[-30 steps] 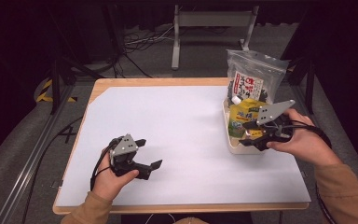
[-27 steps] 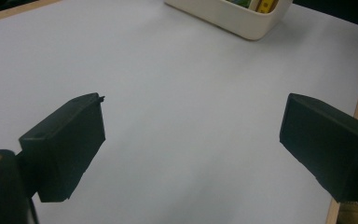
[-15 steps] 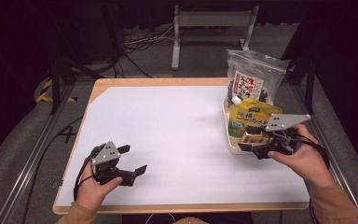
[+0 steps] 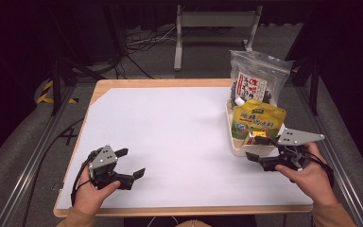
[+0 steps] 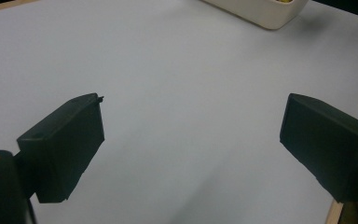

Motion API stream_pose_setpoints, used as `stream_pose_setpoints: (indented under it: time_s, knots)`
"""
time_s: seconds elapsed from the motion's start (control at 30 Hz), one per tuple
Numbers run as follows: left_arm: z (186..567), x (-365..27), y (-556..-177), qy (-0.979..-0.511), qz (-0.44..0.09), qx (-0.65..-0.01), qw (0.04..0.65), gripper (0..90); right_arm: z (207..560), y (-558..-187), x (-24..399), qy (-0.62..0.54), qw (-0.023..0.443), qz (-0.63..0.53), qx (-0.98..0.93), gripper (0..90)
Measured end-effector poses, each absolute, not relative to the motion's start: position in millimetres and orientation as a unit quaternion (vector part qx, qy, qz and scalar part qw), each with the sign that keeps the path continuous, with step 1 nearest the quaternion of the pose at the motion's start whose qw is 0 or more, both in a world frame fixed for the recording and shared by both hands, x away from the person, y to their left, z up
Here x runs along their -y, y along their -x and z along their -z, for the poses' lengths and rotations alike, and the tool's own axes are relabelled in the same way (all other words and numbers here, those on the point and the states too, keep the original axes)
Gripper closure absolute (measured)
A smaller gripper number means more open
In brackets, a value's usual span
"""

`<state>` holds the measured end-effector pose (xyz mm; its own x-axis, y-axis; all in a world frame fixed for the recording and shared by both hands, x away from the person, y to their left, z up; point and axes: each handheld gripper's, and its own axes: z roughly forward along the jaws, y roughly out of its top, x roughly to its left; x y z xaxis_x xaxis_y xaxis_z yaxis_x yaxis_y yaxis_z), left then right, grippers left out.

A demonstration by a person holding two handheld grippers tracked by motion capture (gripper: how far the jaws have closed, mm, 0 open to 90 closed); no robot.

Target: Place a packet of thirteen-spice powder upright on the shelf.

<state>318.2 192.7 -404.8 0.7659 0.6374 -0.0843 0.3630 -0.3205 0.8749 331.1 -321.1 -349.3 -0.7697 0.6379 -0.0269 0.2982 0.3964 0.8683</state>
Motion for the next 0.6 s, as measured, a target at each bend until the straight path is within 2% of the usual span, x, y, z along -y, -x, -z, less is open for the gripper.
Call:
stream_pose_setpoints:
  time_s: [0.6]
  knots:
    - [412,-198,-316,-0.796,-0.143,-0.302,0.505,6.1,382,-318,325,-0.302,0.22,-0.5,-0.782,27.3]
